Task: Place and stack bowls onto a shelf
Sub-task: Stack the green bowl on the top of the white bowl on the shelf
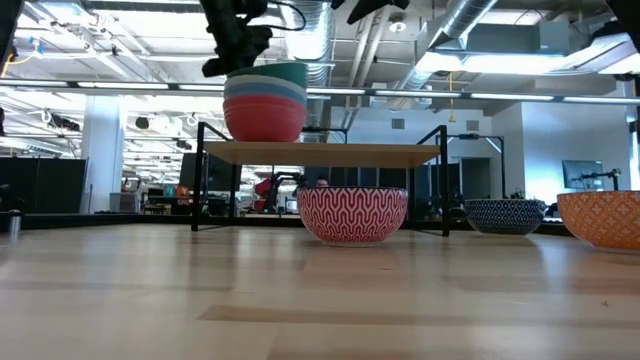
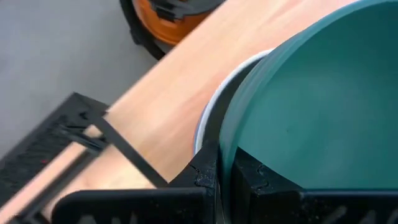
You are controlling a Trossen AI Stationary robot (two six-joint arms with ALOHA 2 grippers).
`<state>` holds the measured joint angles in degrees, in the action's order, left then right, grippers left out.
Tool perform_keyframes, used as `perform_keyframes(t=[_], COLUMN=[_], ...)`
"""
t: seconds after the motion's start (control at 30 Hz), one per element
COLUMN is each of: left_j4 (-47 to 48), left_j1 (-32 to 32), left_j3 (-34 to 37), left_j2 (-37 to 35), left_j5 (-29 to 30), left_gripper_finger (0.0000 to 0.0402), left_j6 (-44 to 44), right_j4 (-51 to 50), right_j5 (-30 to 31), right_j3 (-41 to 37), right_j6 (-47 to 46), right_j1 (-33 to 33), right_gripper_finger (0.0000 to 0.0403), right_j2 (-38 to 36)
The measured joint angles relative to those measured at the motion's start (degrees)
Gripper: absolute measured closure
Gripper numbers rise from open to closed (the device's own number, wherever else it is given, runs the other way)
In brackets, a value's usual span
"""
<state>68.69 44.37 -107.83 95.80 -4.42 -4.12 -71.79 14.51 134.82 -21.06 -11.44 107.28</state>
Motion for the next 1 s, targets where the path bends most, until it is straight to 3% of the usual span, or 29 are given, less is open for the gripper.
perform_keyframes(t=[0.3, 0.6, 0.8, 1.0], left_j4=[1.41, 5.86, 7.63, 7.29], left_j1=[0.67, 0.71, 0.74, 1.23], left_j3=[-1.36, -4.98, -4.96, -4.93], left_j2=[-0.03, -0.12, -0.10, 1.12], left_j5=[-4.57, -5.46, -3.84, -4.81], left_gripper_finger=[0.0401, 0.0401, 0.0401, 0.0385], left_j6=[-1.33, -0.06, 0.53, 1.34], right_j4=[2.36, 28.79, 40.91, 50.24], right_j5=[-7.11, -10.65, -15.75, -16.16], right_j3=[-2.69, -14.89, -22.06, -28.58], right_j6=[3.04, 12.55, 14.09, 15.13], right_j1=[-2.32, -2.53, -3.75, -3.72], right_gripper_finger=[0.0163, 0.0168, 0.0187, 0.0202], right_j2=[0.02, 0.01, 0.00, 0.02])
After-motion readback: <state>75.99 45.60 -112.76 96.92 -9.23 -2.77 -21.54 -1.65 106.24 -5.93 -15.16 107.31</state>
